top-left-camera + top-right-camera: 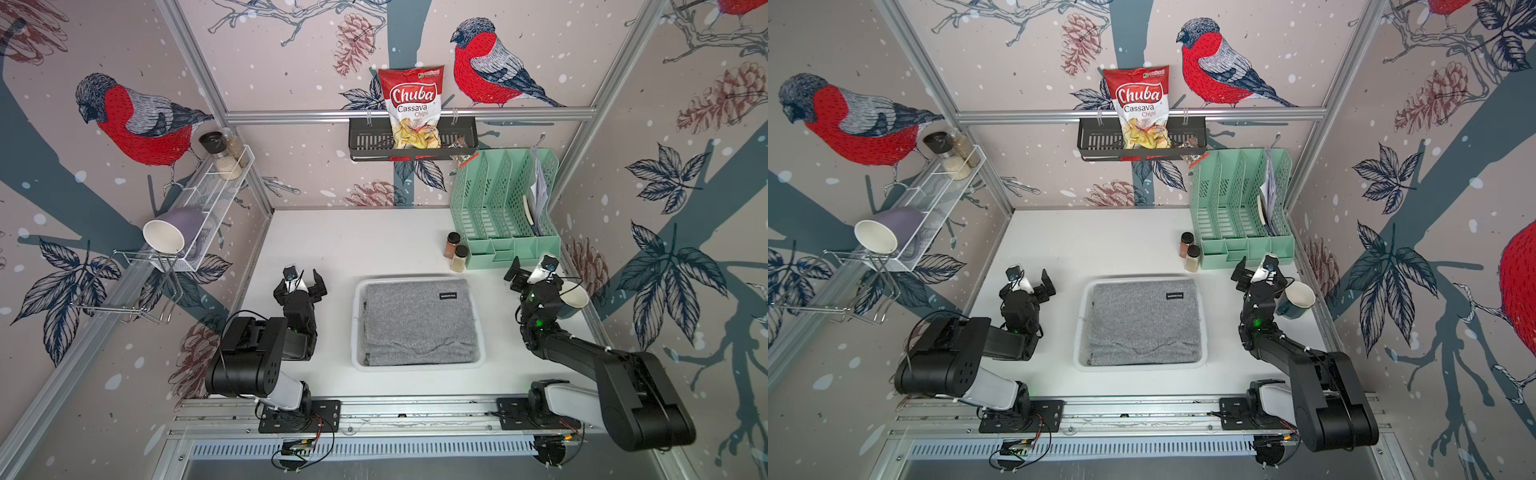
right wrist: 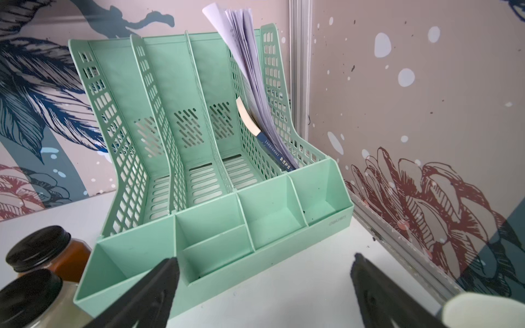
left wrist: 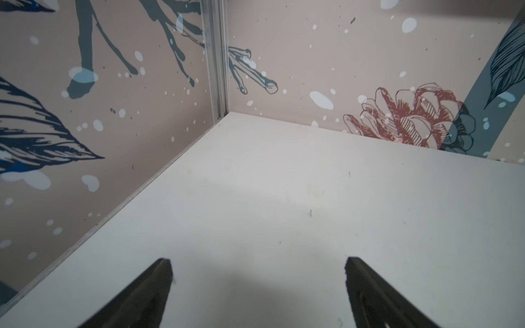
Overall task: Put the folded scarf in the basket
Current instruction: Reset both arms
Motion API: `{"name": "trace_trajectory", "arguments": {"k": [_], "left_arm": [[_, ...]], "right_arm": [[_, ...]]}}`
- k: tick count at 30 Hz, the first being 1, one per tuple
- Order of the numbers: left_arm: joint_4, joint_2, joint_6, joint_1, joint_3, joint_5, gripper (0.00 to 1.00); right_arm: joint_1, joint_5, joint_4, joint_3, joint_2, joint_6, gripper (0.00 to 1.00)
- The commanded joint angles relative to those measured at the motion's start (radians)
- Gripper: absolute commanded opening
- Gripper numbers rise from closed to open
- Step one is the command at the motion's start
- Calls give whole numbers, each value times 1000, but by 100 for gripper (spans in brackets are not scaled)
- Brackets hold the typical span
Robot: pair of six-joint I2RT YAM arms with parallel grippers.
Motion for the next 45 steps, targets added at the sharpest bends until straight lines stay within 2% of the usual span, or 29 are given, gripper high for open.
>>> {"name": "trace_trajectory", "arguments": {"k": [1, 3, 5, 7, 9, 10, 11, 12, 14, 17, 20, 22, 25, 45], "left_arm": [[40, 7, 15, -2, 15, 7, 98], [-18, -13, 8, -1, 26, 12, 98], [23, 2, 14, -2, 19, 8, 98], [5, -1, 12, -1, 26, 4, 98], [-19, -7, 10, -3, 30, 4, 98], [5, 0, 15, -3, 26, 1, 98], [-5, -4, 13, -2, 29, 1, 98], [-12, -5, 11, -3, 30, 1, 98], [-11, -5, 12, -4, 30, 0, 98], [-11, -6, 12, -4, 29, 0, 98], [-9, -4, 13, -5, 30, -2, 98], [-9, -4, 13, -5, 31, -2, 98], [-8, -4, 13, -4, 29, -2, 98], [-8, -4, 13, -5, 30, -2, 98]], "right_arm": [[-15, -19, 132, -57, 51, -4, 100], [-12, -40, 199, -66, 84, -39, 100], [-25, -56, 184, -51, 108, -31, 100], [-35, -86, 254, -70, 146, -40, 100], [-48, -126, 406, -118, 227, -39, 100], [-47, -148, 550, -147, 286, -67, 100], [-36, -127, 598, -150, 309, -76, 100], [-28, -107, 536, -139, 285, -73, 100], [-44, -143, 364, -94, 231, -49, 100], [-79, -153, 341, -37, 289, -14, 100], [-118, -217, 214, -2, 258, 14, 100], [-116, -212, 279, -23, 272, 6, 100], [-116, -213, 232, -13, 254, 11, 100], [-119, -219, 261, -18, 265, 8, 100]]}}
